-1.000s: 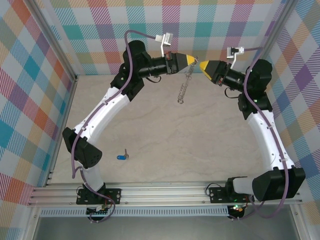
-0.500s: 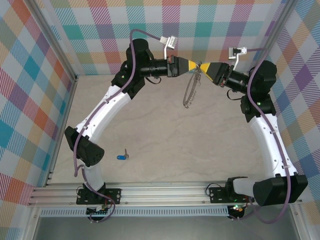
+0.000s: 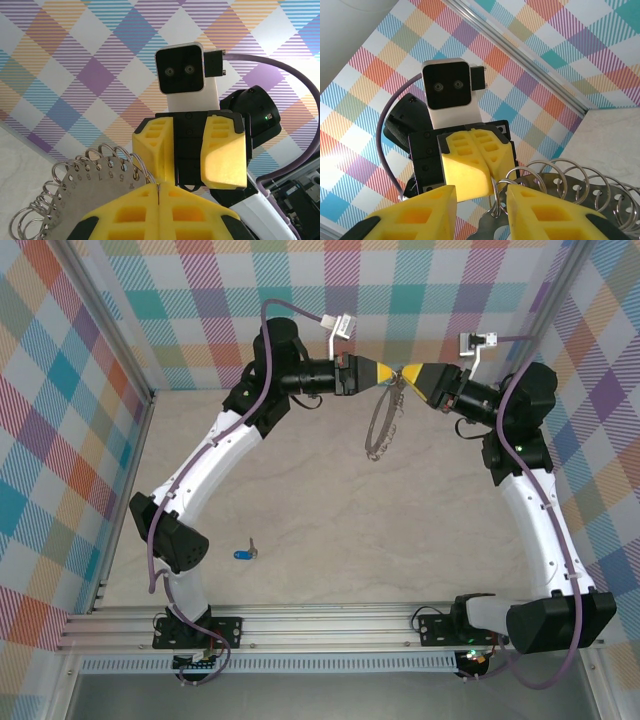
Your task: Put the keys on the keyring
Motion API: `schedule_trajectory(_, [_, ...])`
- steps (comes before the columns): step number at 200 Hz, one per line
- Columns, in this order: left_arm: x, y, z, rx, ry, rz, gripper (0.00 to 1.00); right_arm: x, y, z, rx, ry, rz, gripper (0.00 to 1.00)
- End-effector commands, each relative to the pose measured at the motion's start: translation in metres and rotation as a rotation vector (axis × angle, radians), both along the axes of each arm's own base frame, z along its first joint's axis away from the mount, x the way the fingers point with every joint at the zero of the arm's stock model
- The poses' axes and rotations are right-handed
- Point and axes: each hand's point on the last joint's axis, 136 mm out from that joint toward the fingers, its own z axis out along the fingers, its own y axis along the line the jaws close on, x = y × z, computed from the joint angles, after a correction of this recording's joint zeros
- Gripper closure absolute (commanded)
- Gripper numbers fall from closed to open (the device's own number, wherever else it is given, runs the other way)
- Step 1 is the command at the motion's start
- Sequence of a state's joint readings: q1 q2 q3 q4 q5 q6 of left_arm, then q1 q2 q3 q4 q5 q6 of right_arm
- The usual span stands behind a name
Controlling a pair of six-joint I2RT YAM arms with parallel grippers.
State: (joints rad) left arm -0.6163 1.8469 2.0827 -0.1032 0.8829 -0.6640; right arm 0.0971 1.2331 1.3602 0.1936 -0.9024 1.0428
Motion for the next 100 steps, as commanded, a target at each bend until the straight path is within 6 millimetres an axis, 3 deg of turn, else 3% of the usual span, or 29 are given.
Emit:
schedule_trajectory(1, [-0.005,0.004,0.017,-0.031,-0.061,-0.021,1.0,-0.009,0.002,0.018,0.015,-0.058,0.017,0.69])
schedule_trajectory(100, [-0.004,0.003,0.018,-0.037,-0.064,-0.021,1.0,-0.003,0.013,0.007,0.007,-0.024,0.049,0.76])
